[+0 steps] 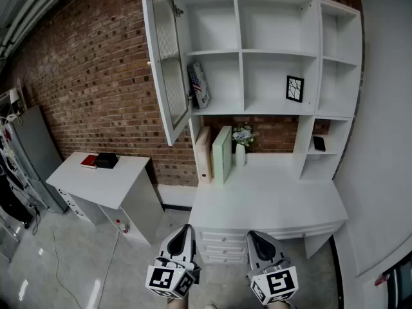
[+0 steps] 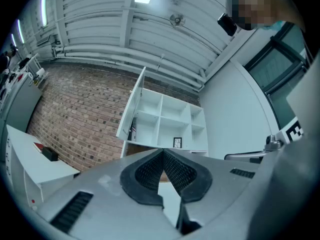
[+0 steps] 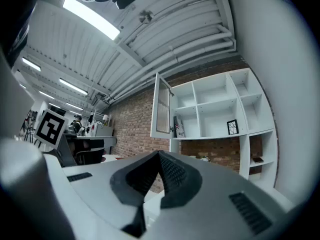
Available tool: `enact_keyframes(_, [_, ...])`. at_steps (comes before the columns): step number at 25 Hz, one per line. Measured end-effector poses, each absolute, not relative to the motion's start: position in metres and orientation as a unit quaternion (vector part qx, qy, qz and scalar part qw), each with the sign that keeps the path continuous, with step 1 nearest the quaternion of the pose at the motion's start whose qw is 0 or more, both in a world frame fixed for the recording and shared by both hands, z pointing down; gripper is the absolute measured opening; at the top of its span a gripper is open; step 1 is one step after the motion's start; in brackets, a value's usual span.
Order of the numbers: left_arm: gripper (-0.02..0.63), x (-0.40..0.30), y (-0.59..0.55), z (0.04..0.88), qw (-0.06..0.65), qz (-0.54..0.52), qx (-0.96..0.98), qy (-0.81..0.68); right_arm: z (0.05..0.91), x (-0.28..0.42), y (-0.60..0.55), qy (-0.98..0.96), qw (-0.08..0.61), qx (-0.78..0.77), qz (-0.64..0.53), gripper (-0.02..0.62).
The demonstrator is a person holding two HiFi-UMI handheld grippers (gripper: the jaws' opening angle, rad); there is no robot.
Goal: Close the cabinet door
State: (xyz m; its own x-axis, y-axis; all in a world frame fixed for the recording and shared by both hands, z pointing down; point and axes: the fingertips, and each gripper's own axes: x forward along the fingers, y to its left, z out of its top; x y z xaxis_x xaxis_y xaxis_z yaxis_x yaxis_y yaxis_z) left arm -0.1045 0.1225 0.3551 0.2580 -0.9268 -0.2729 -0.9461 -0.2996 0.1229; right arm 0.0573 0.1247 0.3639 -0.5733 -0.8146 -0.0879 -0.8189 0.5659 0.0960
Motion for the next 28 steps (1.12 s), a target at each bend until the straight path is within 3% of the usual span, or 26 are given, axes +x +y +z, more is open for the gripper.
enact_keyframes(16, [0.011,-0.136,0.125,0.365,0.022,0.152,-0.785,0.600,0.373,0.035,0.123,0.887,0.015,-0.458,0.061,0.000])
enact_keyframes(28, [0.011,-0.187,0.006,0.364,0.010,0.183,-0.767,0.615,0.381,0.001,0.007,0.888,-0.008,-0.455,0.062,0.000])
